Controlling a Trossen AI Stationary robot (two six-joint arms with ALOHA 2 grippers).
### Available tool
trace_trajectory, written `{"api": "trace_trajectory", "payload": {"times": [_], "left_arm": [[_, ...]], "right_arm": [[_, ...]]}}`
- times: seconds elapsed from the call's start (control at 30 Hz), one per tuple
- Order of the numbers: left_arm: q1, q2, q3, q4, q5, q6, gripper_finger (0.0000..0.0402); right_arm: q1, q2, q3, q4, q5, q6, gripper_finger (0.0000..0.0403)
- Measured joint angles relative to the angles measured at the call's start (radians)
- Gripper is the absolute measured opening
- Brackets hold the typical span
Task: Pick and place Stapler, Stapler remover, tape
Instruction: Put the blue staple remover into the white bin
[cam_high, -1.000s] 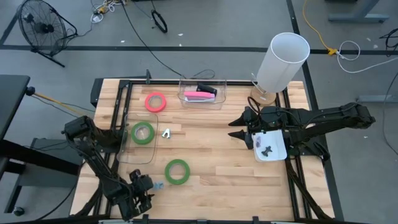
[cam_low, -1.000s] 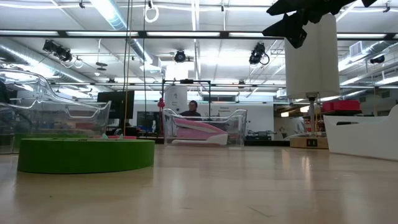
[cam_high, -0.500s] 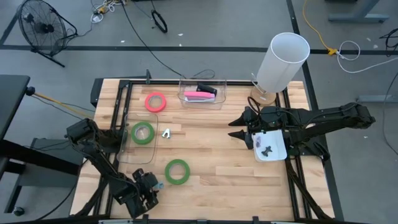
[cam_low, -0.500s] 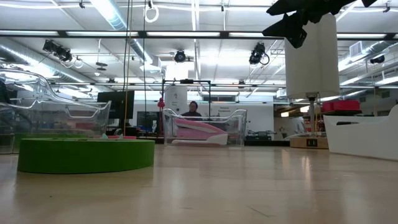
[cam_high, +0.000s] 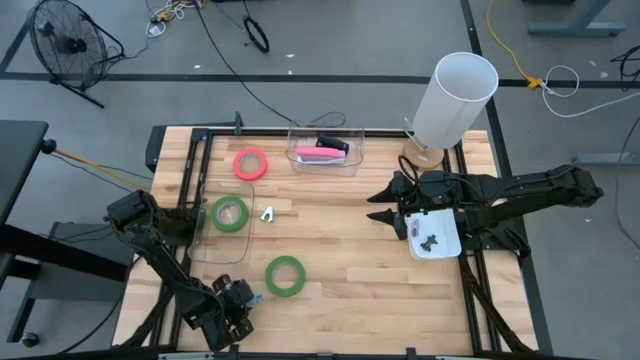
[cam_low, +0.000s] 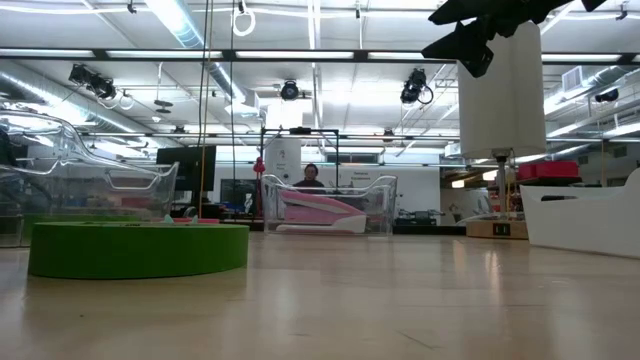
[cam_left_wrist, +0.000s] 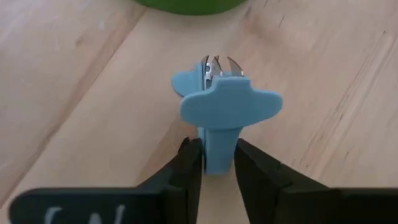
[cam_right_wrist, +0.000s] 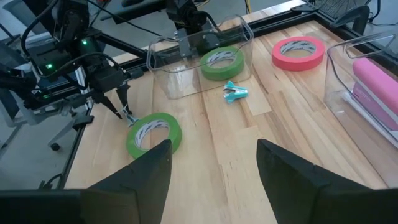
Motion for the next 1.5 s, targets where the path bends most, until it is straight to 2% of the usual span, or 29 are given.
{"api": "trace_trajectory", "payload": {"times": [0.27,0.6,0.93,1.17,1.5], "left_arm": [[0.0,0.0,0.0,0.029,0.0,0.0,0.0048],[0.004,-0.017,0.0,0.058,0.0,0.0,0.005],[0.012,-0.13,0.0,-0.009,-0.072,0.006,0.005],[0.044,-0.209,0.013,-0.02,-0.1,0.133,0.0049],[0.189,-0.302,0.08,-0.029,-0.138,0.452,0.005]], "right_arm": [[0.0,0.0,0.0,0.0,0.0,0.0,0.0233],[0.0,0.0,0.0,0.0,0.0,0.0,0.0233],[0.0,0.0,0.0,0.0,0.0,0.0,0.0233],[0.0,0.0,0.0,0.0,0.0,0.0,0.0233],[0.0,0.0,0.0,0.001,0.0,-0.008,0.0233]]}}
